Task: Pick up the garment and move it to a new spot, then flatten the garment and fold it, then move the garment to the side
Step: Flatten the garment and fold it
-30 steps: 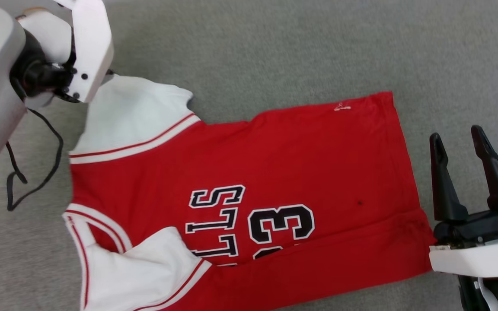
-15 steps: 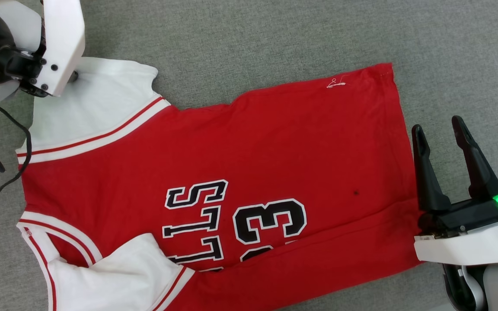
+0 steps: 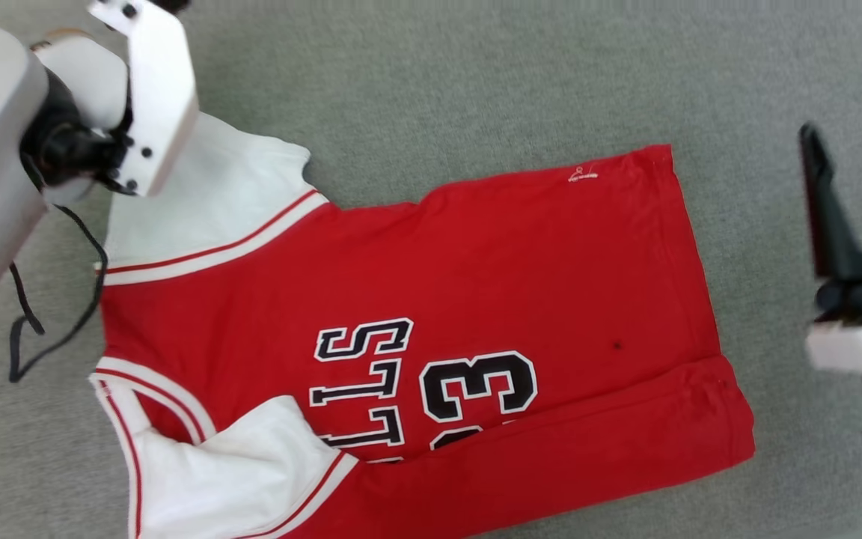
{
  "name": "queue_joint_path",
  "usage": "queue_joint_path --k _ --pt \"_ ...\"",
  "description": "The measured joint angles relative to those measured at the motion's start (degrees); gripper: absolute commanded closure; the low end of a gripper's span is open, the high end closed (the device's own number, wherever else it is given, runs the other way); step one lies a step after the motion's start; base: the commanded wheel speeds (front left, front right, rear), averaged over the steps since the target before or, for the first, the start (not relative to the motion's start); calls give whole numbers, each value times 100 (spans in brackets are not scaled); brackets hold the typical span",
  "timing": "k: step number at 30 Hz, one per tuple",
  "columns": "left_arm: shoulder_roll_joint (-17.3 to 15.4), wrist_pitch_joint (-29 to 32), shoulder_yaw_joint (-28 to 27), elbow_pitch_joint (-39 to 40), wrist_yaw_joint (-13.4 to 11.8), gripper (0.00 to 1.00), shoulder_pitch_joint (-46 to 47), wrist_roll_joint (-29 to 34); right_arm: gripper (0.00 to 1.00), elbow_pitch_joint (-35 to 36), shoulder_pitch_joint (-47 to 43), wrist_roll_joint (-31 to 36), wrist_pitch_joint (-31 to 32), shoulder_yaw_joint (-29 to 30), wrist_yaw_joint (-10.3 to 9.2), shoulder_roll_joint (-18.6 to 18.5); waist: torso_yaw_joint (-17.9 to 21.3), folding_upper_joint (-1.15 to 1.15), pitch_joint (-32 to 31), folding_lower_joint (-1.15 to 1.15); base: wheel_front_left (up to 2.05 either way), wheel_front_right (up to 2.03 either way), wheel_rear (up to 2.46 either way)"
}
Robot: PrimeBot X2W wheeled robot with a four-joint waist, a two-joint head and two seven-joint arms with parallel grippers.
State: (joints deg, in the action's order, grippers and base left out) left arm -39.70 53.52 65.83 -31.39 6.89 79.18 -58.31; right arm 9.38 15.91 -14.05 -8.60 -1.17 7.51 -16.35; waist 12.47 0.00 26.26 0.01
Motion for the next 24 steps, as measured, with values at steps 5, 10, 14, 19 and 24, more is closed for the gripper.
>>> queue_joint_path --k 5,10,14,19,24 --pt "4 -218 127 402 25 100 -135 -26 0 -16 671 -129 931 -85 0 -714 -226 0 -315 0 0 0 0" --pt "-19 -426 245 806 44 100 -236 -12 0 -268 1369 -746 2557 -598 0 -1395 -513 0 -492 -1 0 0 0" --pt "16 -520 299 1066 49 100 -244 -9 0 -589 1886 -1359 3999 -1268 0 -1998 -691 0 -527 0 0 0 0" --pt "89 -632 359 1256 49 100 -220 11 0 -956 2522 -2073 5578 -2052 0 -2622 -852 0 -411 0 0 0 0" --pt "162 -780 379 1345 49 100 -103 14 0 -1267 2992 -2543 6664 -2635 0 -2940 -1015 0 -223 0 0 0 0"
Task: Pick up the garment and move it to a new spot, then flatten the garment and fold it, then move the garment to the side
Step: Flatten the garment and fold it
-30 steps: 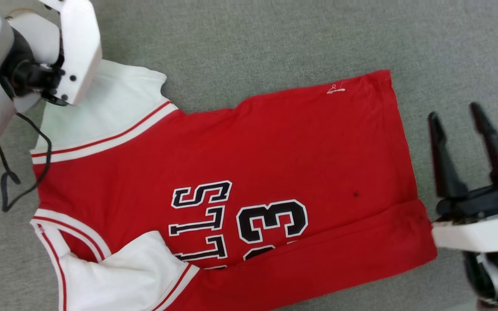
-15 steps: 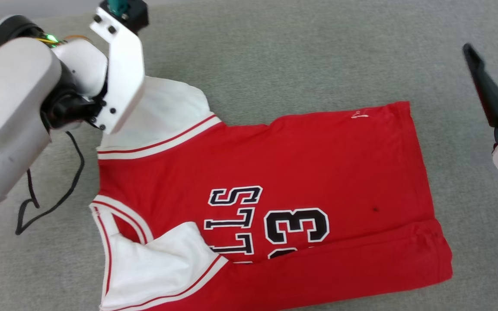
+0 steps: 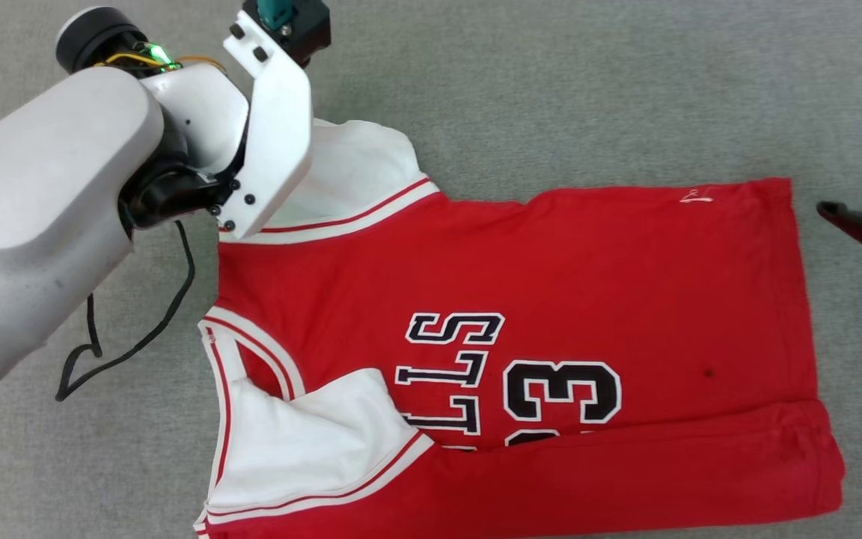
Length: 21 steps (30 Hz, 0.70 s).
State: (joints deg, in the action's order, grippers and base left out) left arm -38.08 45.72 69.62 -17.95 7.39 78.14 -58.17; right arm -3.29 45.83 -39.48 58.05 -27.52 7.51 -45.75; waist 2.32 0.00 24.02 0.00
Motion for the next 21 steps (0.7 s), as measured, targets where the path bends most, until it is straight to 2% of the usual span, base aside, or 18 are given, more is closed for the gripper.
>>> queue_joint_path --k 6,12,18,19,20,21 --pt "64 -132 65 55 0 100 130 0 0 -369 299 -187 635 -353 0 -32 -206 0 249 0 0 0 0" --pt "131 -232 148 86 0 100 310 1 0 -757 437 -130 604 -577 0 181 -413 0 518 0 0 0 0" --pt "202 -356 226 59 0 100 343 3 0 -854 416 -297 485 -817 -1 59 -568 0 690 -1 0 0 0" --pt "201 -365 241 54 1 100 343 3 67 -856 416 -316 415 -844 -1 45 -569 0 694 -1 0 0 0" --pt "193 -393 254 35 0 100 342 3 100 -867 416 -332 311 -876 -1 35 -562 0 685 0 0 0 0" --pt "186 -410 263 19 1 100 341 3 100 -876 416 -339 207 -916 -1 32 -552 0 668 0 0 0 0"
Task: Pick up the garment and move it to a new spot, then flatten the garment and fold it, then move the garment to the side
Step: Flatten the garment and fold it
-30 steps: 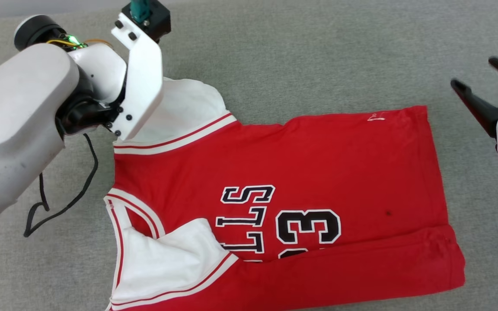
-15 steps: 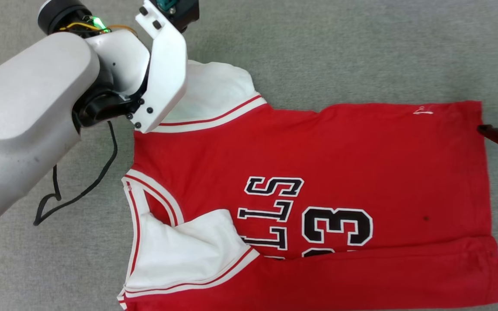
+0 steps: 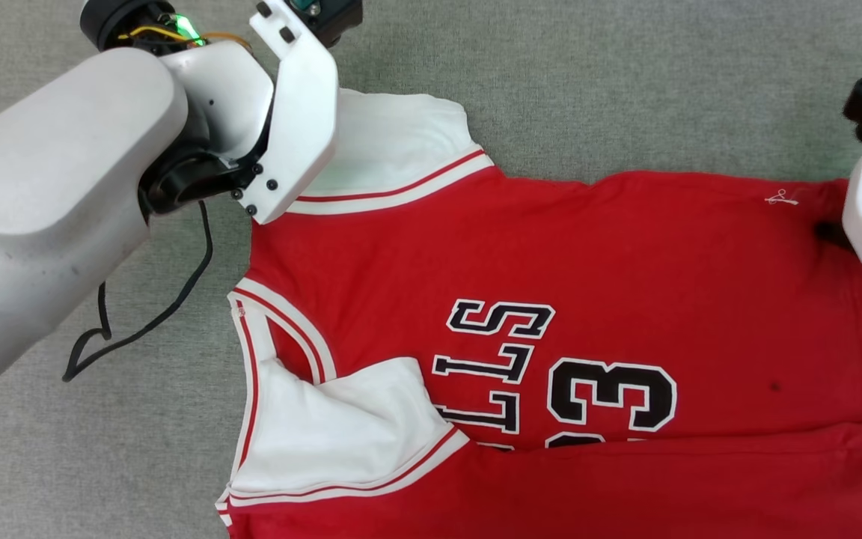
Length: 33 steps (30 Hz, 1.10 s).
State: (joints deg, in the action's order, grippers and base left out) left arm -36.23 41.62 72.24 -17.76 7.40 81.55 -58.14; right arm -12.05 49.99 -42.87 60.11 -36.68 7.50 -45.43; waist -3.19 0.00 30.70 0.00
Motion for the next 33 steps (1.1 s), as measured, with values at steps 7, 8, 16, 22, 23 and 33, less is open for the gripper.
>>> queue_joint_path --k 7,8,16,22,23,33 --pt "-36 -328 49 -138 -1 100 -265 -154 100 -207 -127 -167 -799 -162 0 149 73 0 -384 0 0 0 0" --pt "-37 -375 55 -160 0 100 -307 -183 100 -216 -179 -182 -902 -213 0 158 85 0 -465 0 0 0 0" --pt "-274 -680 78 -79 -1 100 -748 -331 100 -162 -565 -370 -1688 -396 0 99 178 0 -1225 0 0 0 0" --pt "-595 -805 97 281 0 100 -1222 -365 100 -51 -1024 -516 -2157 -427 0 -98 190 0 -1781 0 0 0 0" --pt "-658 -812 99 341 0 100 -1318 -363 100 -29 -1111 -533 -2212 -426 0 -130 185 0 -1870 0 0 0 0" --pt "-1188 -751 115 1288 -94 100 -2582 -296 100 196 -2049 -659 -2633 -301 0 -396 54 0 -2495 -1 0 0 0"
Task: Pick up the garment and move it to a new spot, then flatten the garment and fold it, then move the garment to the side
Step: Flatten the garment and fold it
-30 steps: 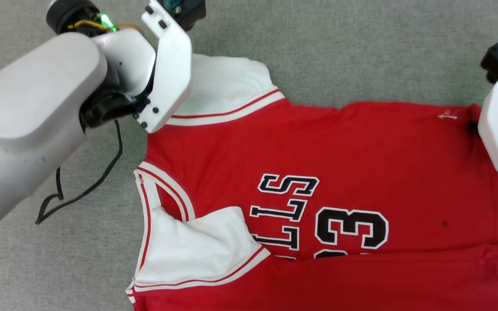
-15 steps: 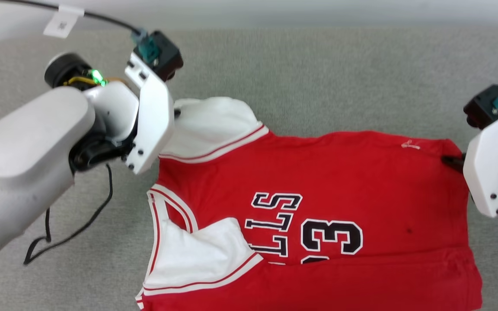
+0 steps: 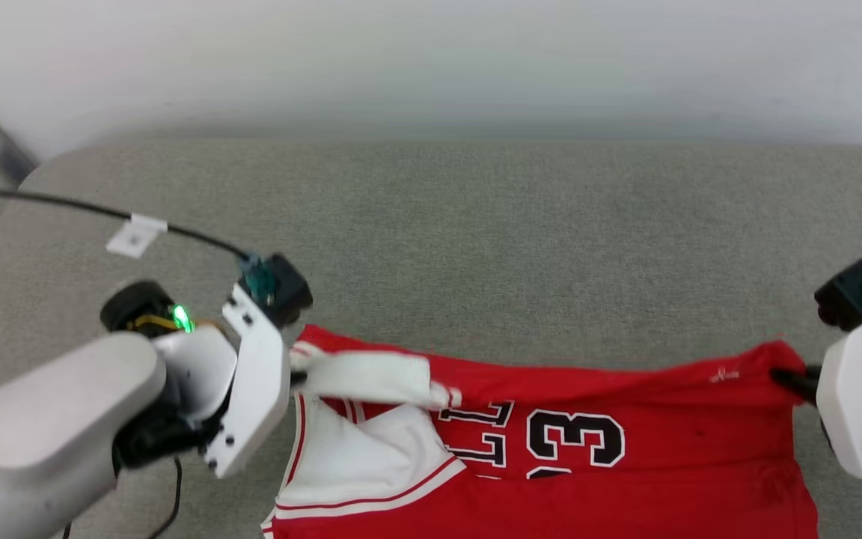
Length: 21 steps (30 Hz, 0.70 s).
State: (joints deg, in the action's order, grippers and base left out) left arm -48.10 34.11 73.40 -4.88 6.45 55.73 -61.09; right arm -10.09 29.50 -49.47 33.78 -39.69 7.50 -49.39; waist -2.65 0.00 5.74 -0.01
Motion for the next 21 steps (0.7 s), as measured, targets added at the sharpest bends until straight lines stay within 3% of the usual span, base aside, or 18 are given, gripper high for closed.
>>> queue_joint_path --k 9,16,21 --pt "-163 -211 5 342 -254 100 -1218 -29 100 102 -788 -48 -125 -20 0 -112 -90 0 50 0 0 0 0" --pt "79 -442 4 -103 -296 100 -1650 -65 100 -227 -896 2 -159 -121 0 113 -33 0 299 0 0 0 0" --pt "261 -568 -2 -385 -194 100 -1784 -86 100 -479 -903 15 -320 -199 1 254 -12 0 349 0 0 0 0"
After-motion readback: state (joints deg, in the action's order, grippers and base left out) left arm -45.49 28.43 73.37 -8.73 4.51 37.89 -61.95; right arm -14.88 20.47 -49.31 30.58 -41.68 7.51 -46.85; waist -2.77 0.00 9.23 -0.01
